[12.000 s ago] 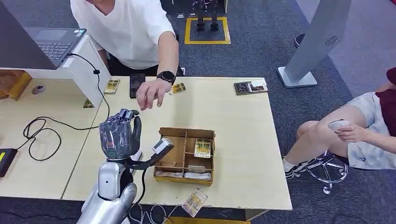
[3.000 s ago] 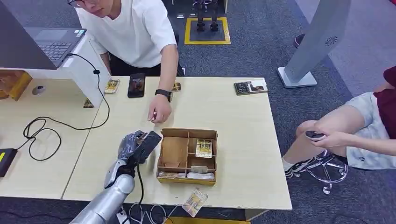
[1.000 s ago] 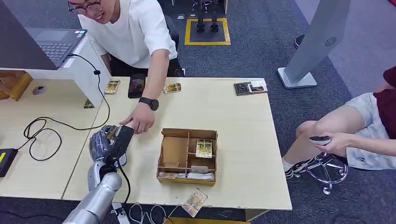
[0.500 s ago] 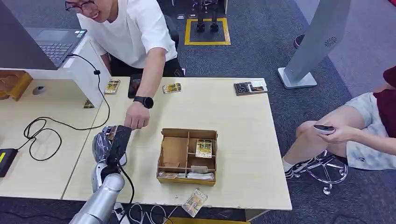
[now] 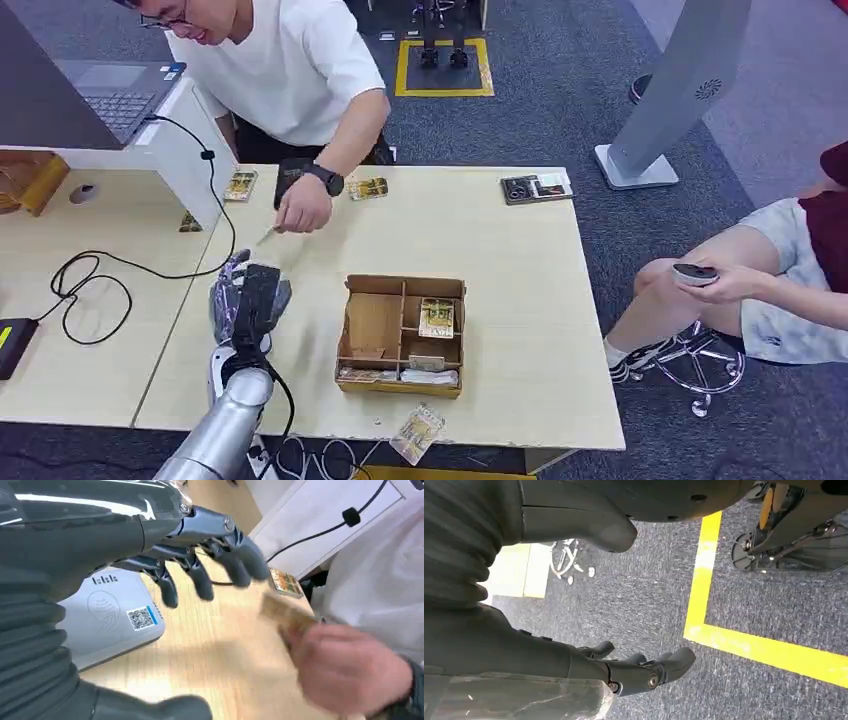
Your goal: Pass the card to the sensor for recognition and then transmit it.
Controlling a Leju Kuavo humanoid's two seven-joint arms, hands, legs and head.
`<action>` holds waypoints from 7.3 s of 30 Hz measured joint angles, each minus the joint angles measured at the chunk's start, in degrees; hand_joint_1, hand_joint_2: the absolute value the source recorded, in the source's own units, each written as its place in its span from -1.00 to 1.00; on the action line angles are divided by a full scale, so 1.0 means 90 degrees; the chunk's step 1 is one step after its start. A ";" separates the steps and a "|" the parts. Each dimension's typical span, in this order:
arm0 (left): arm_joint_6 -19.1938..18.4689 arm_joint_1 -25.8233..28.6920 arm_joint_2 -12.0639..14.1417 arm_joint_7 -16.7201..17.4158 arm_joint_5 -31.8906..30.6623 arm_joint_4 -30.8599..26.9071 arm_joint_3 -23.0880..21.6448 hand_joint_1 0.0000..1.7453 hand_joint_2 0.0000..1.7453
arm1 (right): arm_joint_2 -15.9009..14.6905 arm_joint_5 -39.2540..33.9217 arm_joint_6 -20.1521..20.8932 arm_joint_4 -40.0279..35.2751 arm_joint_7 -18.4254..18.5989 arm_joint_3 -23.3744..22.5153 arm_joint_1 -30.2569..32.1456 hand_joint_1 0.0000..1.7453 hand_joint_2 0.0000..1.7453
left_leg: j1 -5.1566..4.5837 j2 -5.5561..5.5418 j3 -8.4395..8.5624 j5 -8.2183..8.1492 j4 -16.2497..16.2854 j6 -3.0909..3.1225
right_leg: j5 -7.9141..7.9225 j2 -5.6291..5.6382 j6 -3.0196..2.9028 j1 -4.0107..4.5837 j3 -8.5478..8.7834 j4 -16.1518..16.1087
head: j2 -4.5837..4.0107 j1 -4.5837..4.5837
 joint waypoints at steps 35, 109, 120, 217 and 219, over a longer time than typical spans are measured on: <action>0.0037 0.1498 0.0078 -0.0896 0.0005 -0.2808 -0.0751 -1.00 1.00 | 0.0002 -0.0085 -0.0043 0.0000 0.0049 -0.0041 0.0021 -1.00 1.00 | 0.0000 0.0004 -0.0005 -0.0002 -0.0001 0.0001 | -0.0003 0.0002 -0.0001 0.0000 -0.0003 -0.0001 | 0.0000 0.0002; 0.0061 0.2704 0.1025 0.0595 -0.6746 -0.3349 -0.2560 -1.00 1.00 | -0.0002 0.0019 0.0090 -0.0032 -0.0039 -0.0316 0.0032 -1.00 1.00 | 0.0000 0.0003 -0.0003 -0.0007 -0.0001 0.0007 | -0.0008 0.0000 -0.0003 0.0000 -0.0003 -0.0003 | 0.0000 0.0000; 0.0063 0.2531 0.1243 0.0886 -0.6785 -0.3051 -0.2912 -1.00 1.00 | -0.0005 0.0024 0.0097 -0.0032 -0.0041 -0.0321 0.0032 -1.00 1.00 | 0.0000 0.0002 -0.0003 -0.0006 -0.0001 0.0007 | -0.0008 -0.0001 -0.0003 0.0000 -0.0003 -0.0003 | 0.0000 -0.0002; -0.1399 0.1466 0.0585 0.3043 -0.7203 -0.2152 -0.3150 -1.00 1.00 | -0.0005 0.0228 0.0199 -0.0070 -0.0024 -0.0532 0.0025 -1.00 1.00 | -0.0001 0.0002 -0.0002 -0.0006 0.0000 0.0007 | -0.0007 -0.0001 -0.0004 0.0000 -0.0001 -0.0002 | 0.0000 -0.0002; -0.1399 0.1466 0.0585 0.3026 -0.7181 -0.2152 -0.3150 0.72 1.00 | -0.0005 0.0228 0.0199 -0.0070 -0.0024 -0.0532 0.0024 -1.00 1.00 | -0.0001 0.0002 -0.0002 -0.0006 0.0000 0.0007 | -0.0007 -0.0001 -0.0004 0.0000 -0.0001 -0.0002 | 0.0000 0.0000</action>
